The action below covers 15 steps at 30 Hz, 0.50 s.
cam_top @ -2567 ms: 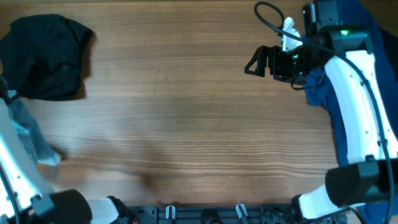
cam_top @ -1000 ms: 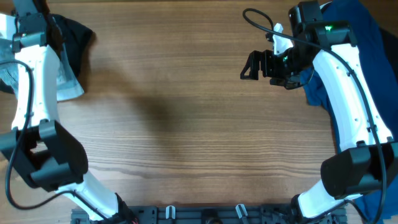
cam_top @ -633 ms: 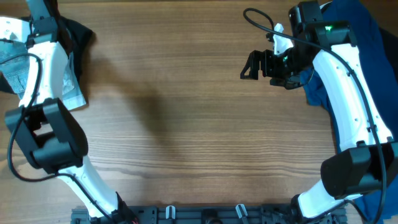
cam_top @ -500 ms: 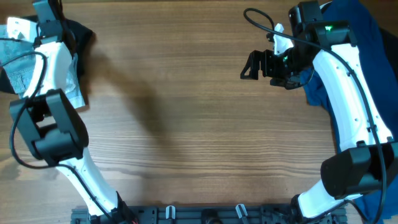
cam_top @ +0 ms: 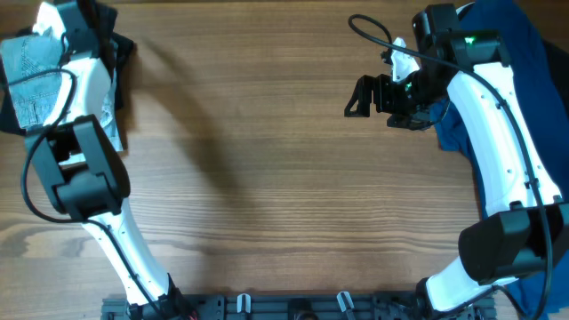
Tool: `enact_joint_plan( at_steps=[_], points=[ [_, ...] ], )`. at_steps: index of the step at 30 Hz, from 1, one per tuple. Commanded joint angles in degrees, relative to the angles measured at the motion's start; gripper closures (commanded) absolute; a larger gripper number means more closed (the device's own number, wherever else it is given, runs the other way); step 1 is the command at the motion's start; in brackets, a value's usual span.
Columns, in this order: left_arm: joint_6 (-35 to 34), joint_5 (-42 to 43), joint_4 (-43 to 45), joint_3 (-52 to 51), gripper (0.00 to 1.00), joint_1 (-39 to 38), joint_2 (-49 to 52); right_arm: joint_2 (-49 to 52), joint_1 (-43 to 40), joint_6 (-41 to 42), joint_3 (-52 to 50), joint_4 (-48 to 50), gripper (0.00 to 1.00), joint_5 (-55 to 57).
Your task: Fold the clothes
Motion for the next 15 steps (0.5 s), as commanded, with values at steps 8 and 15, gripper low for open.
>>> enact_joint_plan(
  at_steps=[8,15],
  points=[
    [9.27,6.6,-15.74,18.88,0.38,-5.05,0.17,0.94,0.35,-0.28,0.9,0.81,0.0,0.59],
    [9.27,-2.4,-41.7,19.74,0.96,-4.87,-0.26,0.94,0.35,-1.36,0.9,0.37,0.0,0.61]
  ],
)
